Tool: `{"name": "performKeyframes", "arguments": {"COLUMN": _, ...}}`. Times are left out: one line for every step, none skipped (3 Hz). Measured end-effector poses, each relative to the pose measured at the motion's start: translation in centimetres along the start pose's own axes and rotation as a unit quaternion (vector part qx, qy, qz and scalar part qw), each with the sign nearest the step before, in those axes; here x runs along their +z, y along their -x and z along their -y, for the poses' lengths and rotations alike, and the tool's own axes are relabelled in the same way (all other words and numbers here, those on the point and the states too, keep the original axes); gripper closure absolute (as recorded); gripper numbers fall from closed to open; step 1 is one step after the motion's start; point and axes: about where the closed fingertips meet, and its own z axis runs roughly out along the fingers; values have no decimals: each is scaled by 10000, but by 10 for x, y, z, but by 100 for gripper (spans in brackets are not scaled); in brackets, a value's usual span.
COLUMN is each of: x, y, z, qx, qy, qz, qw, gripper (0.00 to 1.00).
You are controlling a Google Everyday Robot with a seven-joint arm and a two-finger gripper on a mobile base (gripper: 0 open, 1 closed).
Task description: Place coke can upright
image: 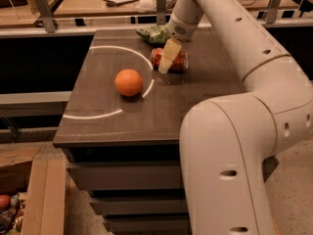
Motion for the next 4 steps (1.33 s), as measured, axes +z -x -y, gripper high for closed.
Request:
{"name": "performKeyframes", "arguments": {"x": 22, "y": 9, "z": 4, "qx": -65, "qy": 85, "qz": -110, "qw": 9999, "gripper": 1}}
{"name": "performKeyframes", "arguments": {"x": 37, "y": 13, "z": 6, "qx": -101, "qy": 164, "qz": -253, "qw": 9995, "gripper": 17}}
{"name": "performKeyframes", "arguments": {"x": 34, "y": 9, "z": 7, "qx": -75, "qy": 162, "qz": -433, "qw": 9989, "gripper": 41}}
{"name": "performKeyframes", "arguments": {"x": 0, "y": 0, "z": 13, "qx": -145, "qy": -57, "qz": -459, "qw": 9988, "gripper": 65}}
